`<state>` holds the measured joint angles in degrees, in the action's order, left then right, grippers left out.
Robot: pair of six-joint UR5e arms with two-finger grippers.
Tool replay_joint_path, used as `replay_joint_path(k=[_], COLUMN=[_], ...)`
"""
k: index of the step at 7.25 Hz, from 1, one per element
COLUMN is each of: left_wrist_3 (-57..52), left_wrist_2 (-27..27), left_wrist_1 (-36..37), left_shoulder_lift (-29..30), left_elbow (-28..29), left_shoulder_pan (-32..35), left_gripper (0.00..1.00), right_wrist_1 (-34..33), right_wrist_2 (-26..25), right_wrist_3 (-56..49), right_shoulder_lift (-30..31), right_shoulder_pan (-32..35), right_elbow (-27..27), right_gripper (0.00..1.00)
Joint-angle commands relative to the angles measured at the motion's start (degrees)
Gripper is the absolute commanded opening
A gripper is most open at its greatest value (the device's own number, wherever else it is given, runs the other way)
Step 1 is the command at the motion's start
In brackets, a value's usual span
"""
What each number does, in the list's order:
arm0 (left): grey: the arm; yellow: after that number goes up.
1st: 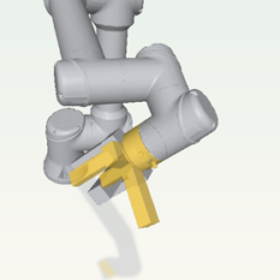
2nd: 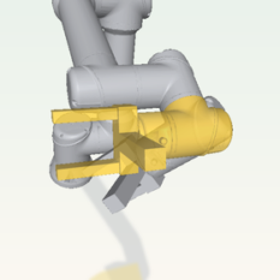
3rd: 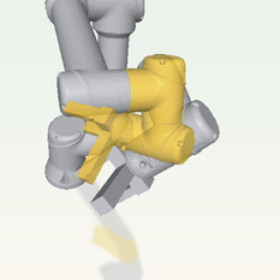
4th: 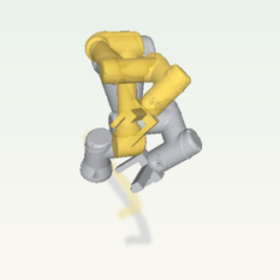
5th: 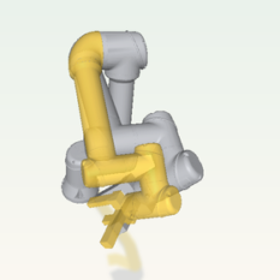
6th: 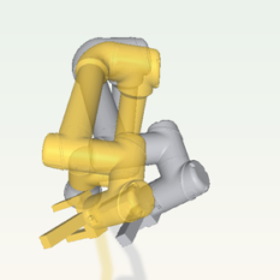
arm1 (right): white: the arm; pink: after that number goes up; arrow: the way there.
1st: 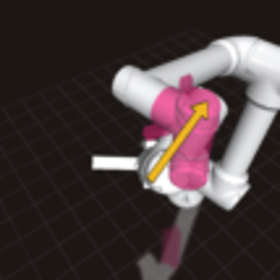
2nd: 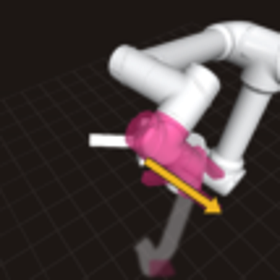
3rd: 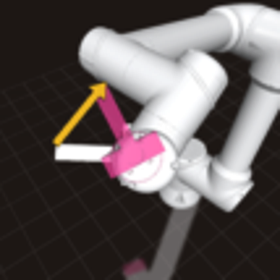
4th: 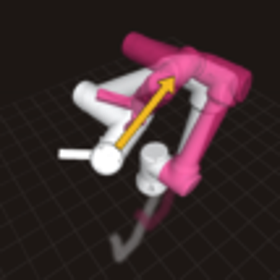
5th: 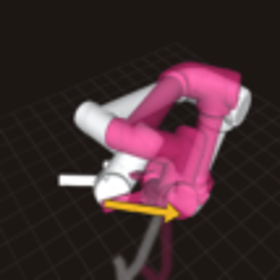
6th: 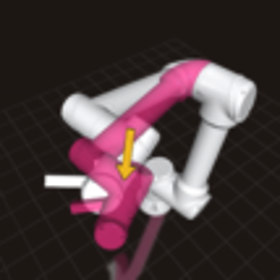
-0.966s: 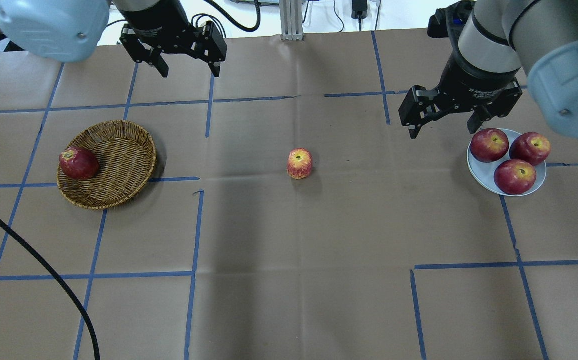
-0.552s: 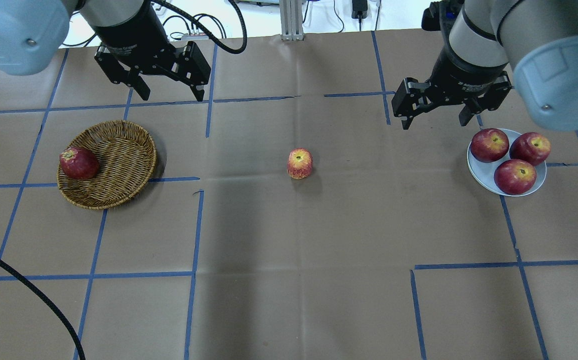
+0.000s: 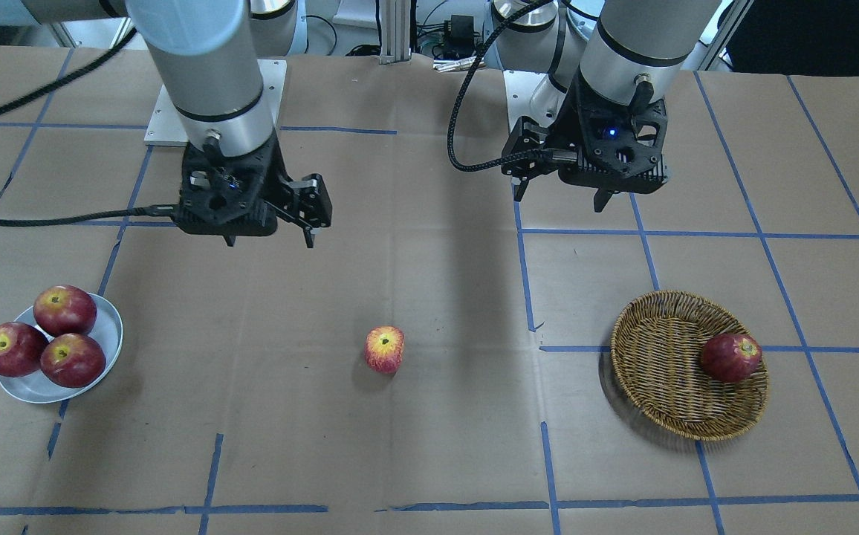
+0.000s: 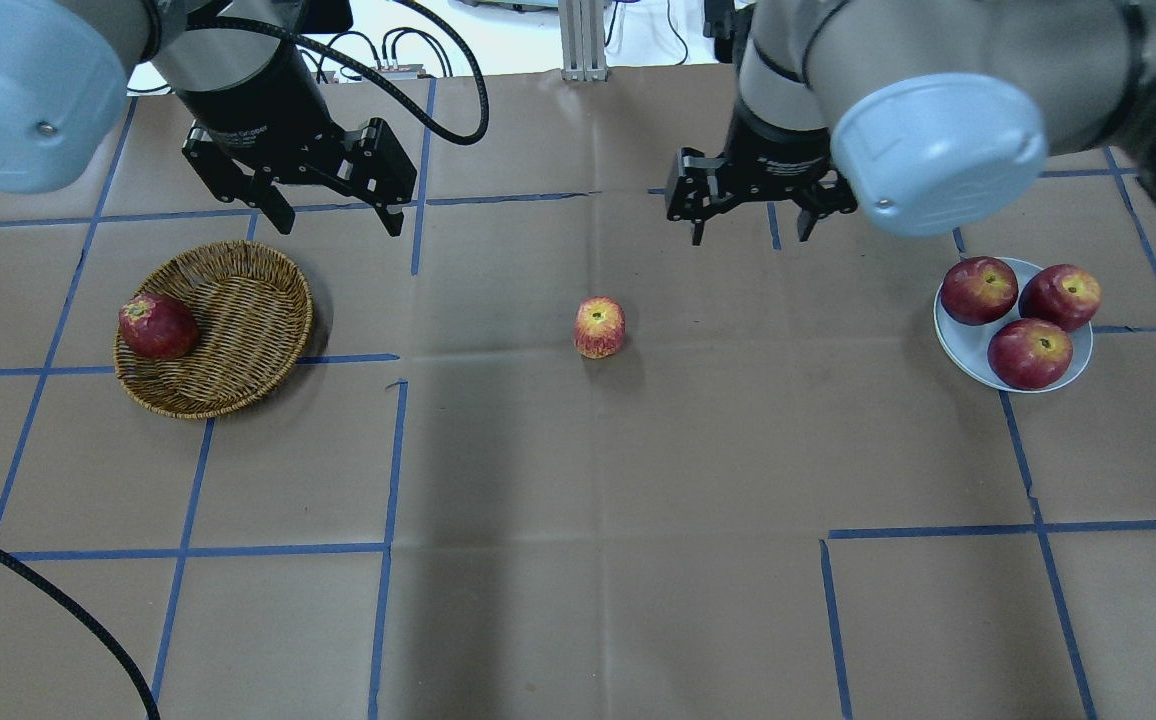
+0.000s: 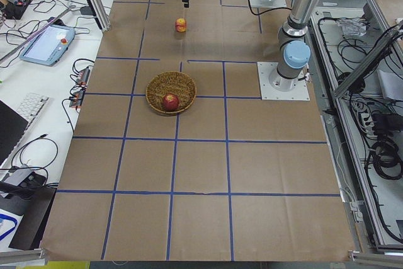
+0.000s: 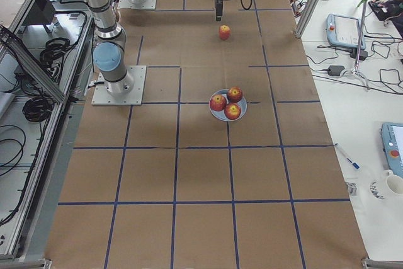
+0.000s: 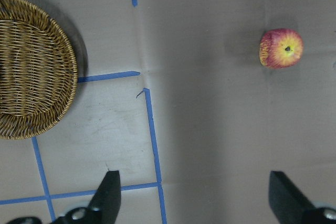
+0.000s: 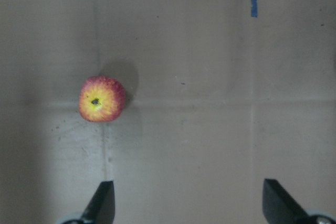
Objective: Transfer apple from basket to plate
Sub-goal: 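Lower the right gripper over the apple on the table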
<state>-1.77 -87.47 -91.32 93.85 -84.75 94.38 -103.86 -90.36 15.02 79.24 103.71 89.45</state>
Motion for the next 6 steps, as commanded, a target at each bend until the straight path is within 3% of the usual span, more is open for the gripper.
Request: replay_joint_path(k=[1, 6], left_wrist_3=[-0.16, -0.07], left_wrist_2=[0.02, -0.15], left_wrist_1=[0.53, 3.42], left_shoulder_lift=[-0.41, 0.9], left_elbow=[-0.67, -0.85], left_shoulder_pan=[-0.07, -0.07], left_gripper=[0.98, 0.98], right_wrist_1=[-7.73, -19.7], right_wrist_2=[-0.16, -0.43], right_wrist_3=[6.4, 8.53], right_shoulder_lift=[-6.18, -18.22], right_shoulder_pan=[4.64, 7.12], right_elbow=[-0.16, 0.72], right_gripper=[1.0, 1.0])
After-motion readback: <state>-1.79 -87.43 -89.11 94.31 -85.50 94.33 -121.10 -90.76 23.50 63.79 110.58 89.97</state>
